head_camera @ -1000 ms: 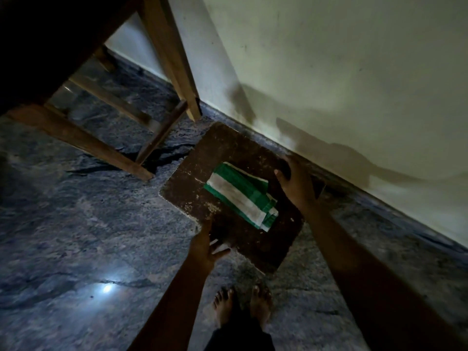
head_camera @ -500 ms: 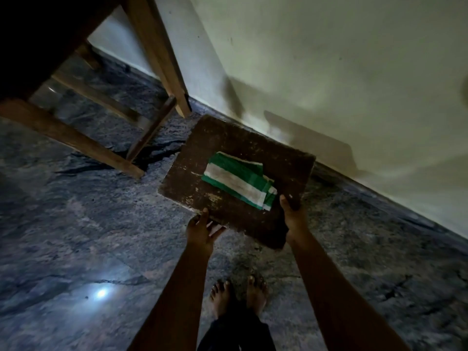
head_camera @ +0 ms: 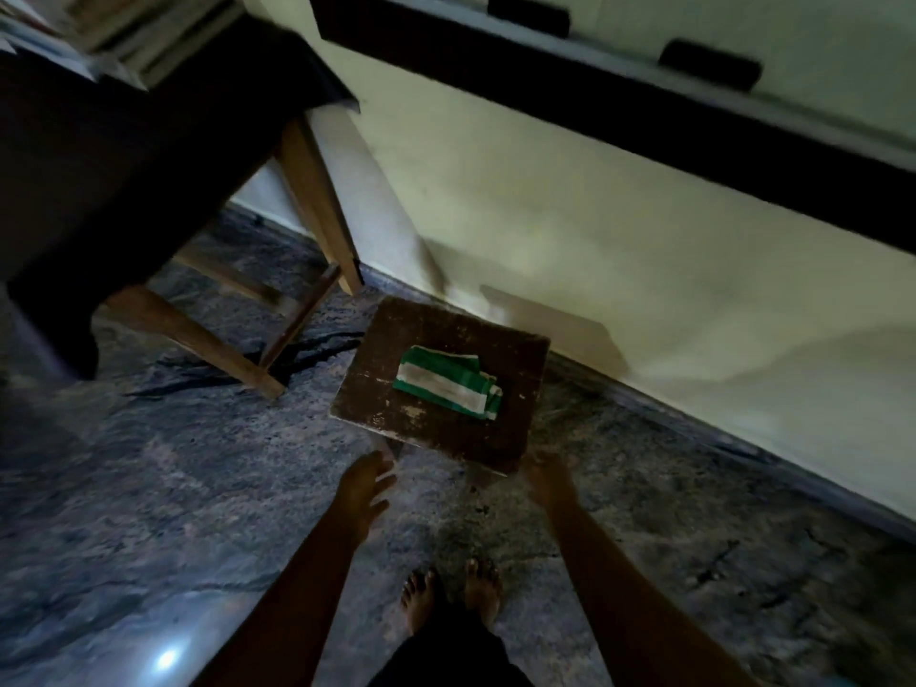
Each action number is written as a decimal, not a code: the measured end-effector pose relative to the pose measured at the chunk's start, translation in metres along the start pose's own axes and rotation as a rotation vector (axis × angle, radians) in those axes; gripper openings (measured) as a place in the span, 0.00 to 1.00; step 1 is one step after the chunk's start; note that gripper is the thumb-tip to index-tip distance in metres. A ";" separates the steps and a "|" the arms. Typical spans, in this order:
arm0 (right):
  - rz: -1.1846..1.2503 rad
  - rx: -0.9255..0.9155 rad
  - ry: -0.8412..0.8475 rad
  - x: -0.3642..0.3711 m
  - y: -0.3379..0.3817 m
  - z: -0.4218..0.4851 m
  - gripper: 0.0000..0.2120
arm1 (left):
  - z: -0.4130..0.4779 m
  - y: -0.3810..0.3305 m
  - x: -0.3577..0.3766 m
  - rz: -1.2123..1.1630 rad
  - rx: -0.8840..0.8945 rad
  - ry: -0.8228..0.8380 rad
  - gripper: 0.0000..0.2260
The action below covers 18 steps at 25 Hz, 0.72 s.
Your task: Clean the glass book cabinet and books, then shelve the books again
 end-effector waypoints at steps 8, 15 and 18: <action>0.242 0.034 -0.020 0.048 0.010 0.081 0.27 | 0.097 0.025 0.030 -0.224 -0.084 0.069 0.18; 0.140 0.021 -0.142 0.086 -0.031 0.072 0.27 | 0.107 0.034 0.021 -0.439 0.017 0.001 0.17; 0.189 0.020 -0.134 0.110 -0.056 0.039 0.25 | 0.098 0.046 -0.009 -0.416 -0.022 -0.052 0.17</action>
Point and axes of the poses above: each hand's wrist, its own z-axis towards the middle knuckle, its own x-axis out of the palm, y = z × x, the point moved 1 cm from there along z, towards the middle knuckle, and after that the axes turned 14 degrees about -z, right-handed, at the moved point
